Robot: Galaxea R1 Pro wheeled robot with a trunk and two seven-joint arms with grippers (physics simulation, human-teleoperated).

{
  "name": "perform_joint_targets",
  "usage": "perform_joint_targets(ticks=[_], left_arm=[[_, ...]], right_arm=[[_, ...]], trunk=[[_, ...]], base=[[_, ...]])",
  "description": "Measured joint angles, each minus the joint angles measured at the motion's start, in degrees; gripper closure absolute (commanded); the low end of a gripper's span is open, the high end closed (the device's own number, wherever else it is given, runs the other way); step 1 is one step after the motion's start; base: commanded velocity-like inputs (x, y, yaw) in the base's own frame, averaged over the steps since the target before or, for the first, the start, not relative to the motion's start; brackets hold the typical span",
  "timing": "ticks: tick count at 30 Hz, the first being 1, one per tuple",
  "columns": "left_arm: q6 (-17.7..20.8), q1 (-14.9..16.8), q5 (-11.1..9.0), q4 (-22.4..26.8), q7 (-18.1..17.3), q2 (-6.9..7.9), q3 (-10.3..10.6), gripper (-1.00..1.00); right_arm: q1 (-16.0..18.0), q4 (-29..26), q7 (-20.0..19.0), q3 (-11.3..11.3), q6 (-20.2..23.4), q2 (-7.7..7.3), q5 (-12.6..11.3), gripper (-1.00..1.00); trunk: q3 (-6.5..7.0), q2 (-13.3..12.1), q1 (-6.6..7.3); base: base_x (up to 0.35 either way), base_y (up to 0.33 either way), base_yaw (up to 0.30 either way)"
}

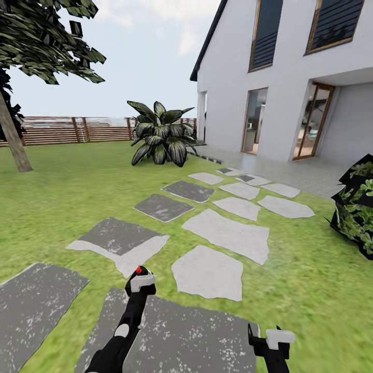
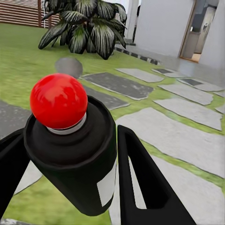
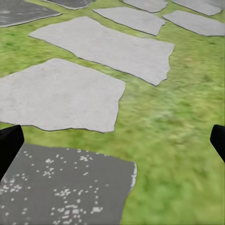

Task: In the garden, pick up the pesticide atomizer on the floor and spray pesticide onto both trees until each tree trunk is fully covered.

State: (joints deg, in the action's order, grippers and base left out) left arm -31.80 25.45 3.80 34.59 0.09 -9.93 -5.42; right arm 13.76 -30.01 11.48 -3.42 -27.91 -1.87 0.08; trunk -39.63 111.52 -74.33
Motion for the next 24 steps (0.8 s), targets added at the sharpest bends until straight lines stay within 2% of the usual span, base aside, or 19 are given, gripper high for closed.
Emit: perform_joint_targets(ticks=[24], left_arm=[[0.0, 0.0, 0.0, 0.0, 0.0, 0.00, 0.0, 1.00]], right_arm=[[0.0, 0.1, 0.0, 0.0, 0.0, 0.00, 0.0, -1.00]], trunk=[[4.31, -9.6, 5.27]], base=[[0.000, 0.000, 0.000]])
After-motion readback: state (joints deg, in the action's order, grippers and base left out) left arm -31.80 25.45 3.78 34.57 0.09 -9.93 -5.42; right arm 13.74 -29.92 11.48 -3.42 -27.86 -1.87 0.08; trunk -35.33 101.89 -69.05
